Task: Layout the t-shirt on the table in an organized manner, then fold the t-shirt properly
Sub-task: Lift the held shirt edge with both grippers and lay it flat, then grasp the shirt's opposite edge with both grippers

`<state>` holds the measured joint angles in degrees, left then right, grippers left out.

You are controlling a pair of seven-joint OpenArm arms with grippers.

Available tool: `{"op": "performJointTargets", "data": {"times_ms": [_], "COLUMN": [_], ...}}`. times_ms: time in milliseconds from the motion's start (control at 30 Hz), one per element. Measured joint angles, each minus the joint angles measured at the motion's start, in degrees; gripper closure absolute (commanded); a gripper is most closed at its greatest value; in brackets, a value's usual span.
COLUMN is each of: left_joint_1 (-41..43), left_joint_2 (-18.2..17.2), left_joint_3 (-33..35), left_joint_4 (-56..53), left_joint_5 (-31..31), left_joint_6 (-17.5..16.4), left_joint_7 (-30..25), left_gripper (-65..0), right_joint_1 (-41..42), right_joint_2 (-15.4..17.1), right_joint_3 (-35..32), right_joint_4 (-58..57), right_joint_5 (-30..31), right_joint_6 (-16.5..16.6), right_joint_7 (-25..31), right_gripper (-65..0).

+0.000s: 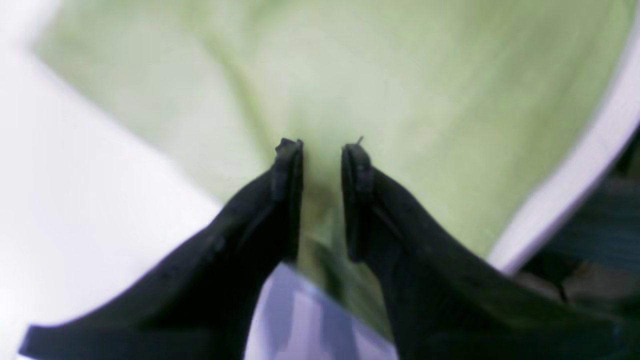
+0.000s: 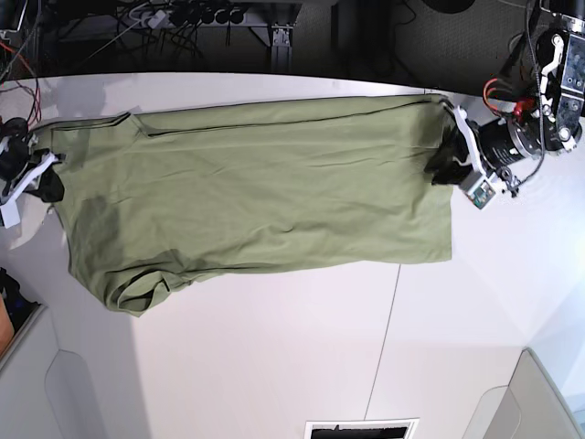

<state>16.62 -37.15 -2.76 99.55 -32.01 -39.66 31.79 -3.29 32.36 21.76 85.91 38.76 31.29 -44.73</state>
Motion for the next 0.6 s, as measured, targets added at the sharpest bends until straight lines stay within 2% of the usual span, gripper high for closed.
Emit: {"op": "performJointTargets", "data": {"times_ms": [33, 67, 133, 200, 233, 300, 433, 500, 600], "left_joint_1": [-0.81, -1.55, -2.93, -4.17, -5.01, -7.21, -12.11, -14.84, -19.78], "left_joint_2": [0.00, 0.00, 0.00, -0.02, 0.02, 0.37, 0.83, 1.31, 2.38], "left_joint_3": [-1.33, -2.54, -4.28, -4.87, -4.90, -4.74, -4.81, -4.81, -4.83], "left_joint_4": [0.00, 0.04, 0.09, -0.07, -0.55, -2.84, -11.45, -17.00, -26.34], "left_joint_5": [-1.38, -3.02, -4.52, -4.61, -4.96, -4.94, -5.07, -5.86, -6.27], "left_joint_6": [0.04, 0.00, 0.00, 0.13, 1.64, 4.28, 4.46, 4.37, 4.50], "left_joint_7": [-0.07, -0.09, 0.04, -0.09, 0.20, 0.70, 0.81, 0.83, 1.33], "left_gripper": [-24.4, -27.1, -30.5, -30.5, -30.5, -30.5, -30.5, -30.5, -30.6], "right_joint_1": [1.29, 2.43, 4.98, 8.15, 10.03, 14.58, 25.29, 29.73, 35.19], "right_joint_2": [-0.11, -0.13, -0.11, -0.28, -0.46, -0.90, -1.88, -1.95, -1.95], "right_joint_3": [-0.04, -0.07, -0.07, -0.09, -0.17, -0.72, -2.89, -4.70, -8.09], "right_joint_4": [-0.07, -0.11, -0.74, -2.51, -3.87, -7.78, -19.23, -25.57, -35.41], "right_joint_5": [-0.07, 0.09, -0.66, -3.39, -4.76, -7.06, -11.02, -12.79, -17.18], "right_joint_6": [0.02, 0.13, -0.04, -1.97, -3.06, -3.02, -2.89, -3.10, -3.50], "right_joint_7": [0.02, 0.15, 2.62, 5.35, 6.38, 7.39, 8.87, 11.30, 14.62], "right_gripper": [-17.3, -21.9, -22.7, -22.7, -22.7, -22.7, -22.8, -26.6, -36.3]}}
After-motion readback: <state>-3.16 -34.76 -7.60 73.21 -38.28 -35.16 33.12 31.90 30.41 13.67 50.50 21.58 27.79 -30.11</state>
